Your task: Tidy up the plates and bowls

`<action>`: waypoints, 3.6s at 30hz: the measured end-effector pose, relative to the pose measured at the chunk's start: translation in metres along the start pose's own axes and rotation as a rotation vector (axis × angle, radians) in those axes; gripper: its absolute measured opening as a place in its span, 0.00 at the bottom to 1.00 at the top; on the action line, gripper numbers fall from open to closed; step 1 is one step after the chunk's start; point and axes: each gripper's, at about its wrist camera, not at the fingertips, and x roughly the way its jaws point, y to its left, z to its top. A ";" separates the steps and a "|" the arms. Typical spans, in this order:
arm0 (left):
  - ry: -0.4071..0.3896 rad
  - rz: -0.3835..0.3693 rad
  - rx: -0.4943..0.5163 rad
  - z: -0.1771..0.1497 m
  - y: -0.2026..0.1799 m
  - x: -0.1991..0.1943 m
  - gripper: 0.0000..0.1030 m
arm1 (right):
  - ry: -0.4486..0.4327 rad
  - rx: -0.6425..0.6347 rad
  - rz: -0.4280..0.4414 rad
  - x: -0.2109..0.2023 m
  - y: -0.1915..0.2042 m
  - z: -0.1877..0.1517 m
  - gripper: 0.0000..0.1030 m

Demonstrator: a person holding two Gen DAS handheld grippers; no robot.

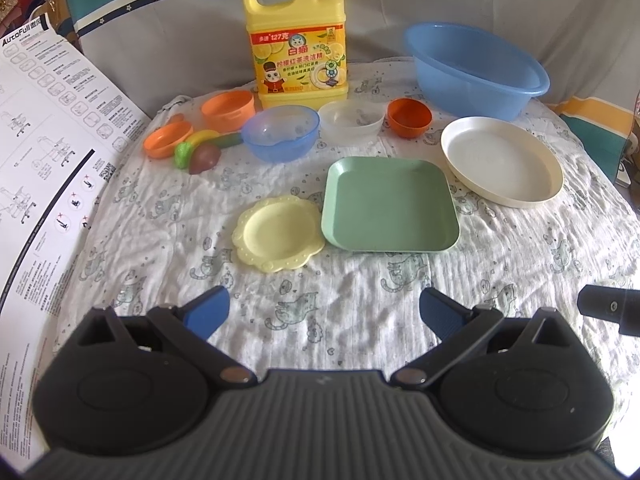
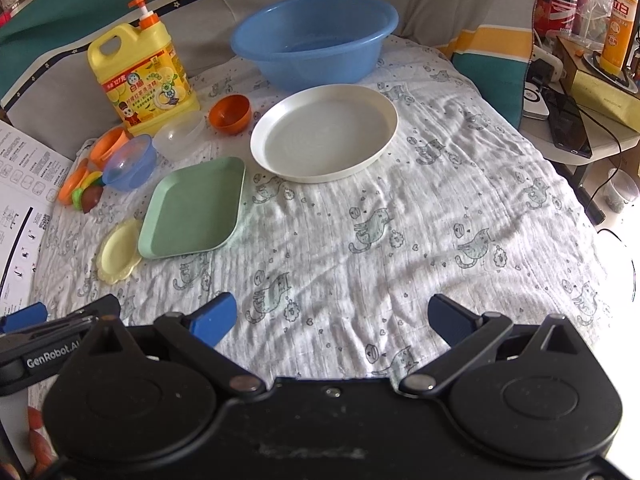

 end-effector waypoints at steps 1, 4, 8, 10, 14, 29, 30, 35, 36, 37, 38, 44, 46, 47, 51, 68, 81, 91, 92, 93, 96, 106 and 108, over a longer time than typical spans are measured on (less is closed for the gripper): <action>0.002 0.000 0.001 0.000 0.000 0.001 1.00 | 0.003 0.000 0.000 0.002 -0.001 0.000 1.00; 0.007 -0.005 0.004 0.001 -0.001 0.006 1.00 | 0.001 0.000 -0.007 0.006 -0.003 0.001 1.00; 0.005 -0.020 0.013 0.004 -0.003 0.017 1.00 | -0.016 -0.009 -0.021 0.016 -0.007 0.005 1.00; 0.005 -0.040 0.017 0.006 -0.006 0.024 1.00 | -0.031 -0.006 -0.017 0.020 -0.010 0.007 1.00; 0.013 -0.061 0.028 0.014 -0.013 0.039 1.00 | -0.070 -0.009 0.000 0.031 -0.017 0.014 1.00; -0.019 -0.114 0.115 0.091 -0.072 0.105 1.00 | -0.136 -0.004 -0.020 0.091 -0.051 0.085 1.00; -0.020 -0.112 0.121 0.098 -0.078 0.110 1.00 | -0.138 0.003 -0.030 0.096 -0.053 0.091 1.00; -0.010 -0.118 0.127 0.126 -0.103 0.137 1.00 | -0.141 0.046 -0.042 0.124 -0.069 0.117 1.00; -0.010 -0.123 0.125 0.130 -0.108 0.142 1.00 | -0.144 0.054 -0.044 0.128 -0.072 0.121 1.00; -0.010 -0.129 0.123 0.134 -0.112 0.146 0.98 | -0.146 0.062 -0.045 0.133 -0.074 0.124 0.99; -0.006 -0.134 0.123 0.138 -0.116 0.151 0.97 | -0.144 0.072 -0.048 0.138 -0.077 0.128 0.95; 0.044 -0.160 0.116 0.146 -0.133 0.181 0.71 | -0.134 0.100 -0.018 0.164 -0.083 0.144 0.80; 0.055 -0.171 0.120 0.147 -0.136 0.189 0.68 | -0.134 0.092 0.001 0.171 -0.082 0.147 0.74; 0.060 -0.173 0.126 0.147 -0.138 0.192 0.66 | -0.130 0.089 0.008 0.175 -0.082 0.148 0.69; 0.088 -0.201 0.147 0.146 -0.144 0.202 0.44 | -0.129 0.077 0.019 0.183 -0.079 0.147 0.45; 0.024 -0.206 0.211 0.136 -0.148 0.164 0.34 | -0.151 0.063 0.036 0.153 -0.068 0.134 0.41; -0.003 -0.221 0.195 0.095 -0.120 0.080 0.34 | -0.185 0.011 0.049 0.066 -0.054 0.083 0.41; -0.007 -0.229 0.191 0.046 -0.098 0.027 0.35 | -0.185 -0.044 0.057 0.012 -0.039 0.027 0.41; -0.005 -0.230 0.191 0.041 -0.096 0.023 0.35 | -0.182 -0.048 0.057 0.009 -0.039 0.023 0.41; -0.005 -0.230 0.192 0.036 -0.094 0.019 0.35 | -0.179 -0.052 0.057 0.006 -0.038 0.019 0.41; 0.002 -0.229 0.186 0.023 -0.089 0.010 0.37 | -0.166 -0.064 0.063 -0.001 -0.034 0.005 0.41; 0.059 -0.213 0.152 -0.012 -0.069 0.013 0.38 | -0.105 -0.108 0.074 0.002 -0.020 -0.030 0.41; 0.075 -0.211 0.144 -0.015 -0.066 0.017 0.38 | -0.092 -0.113 0.074 0.005 -0.017 -0.034 0.41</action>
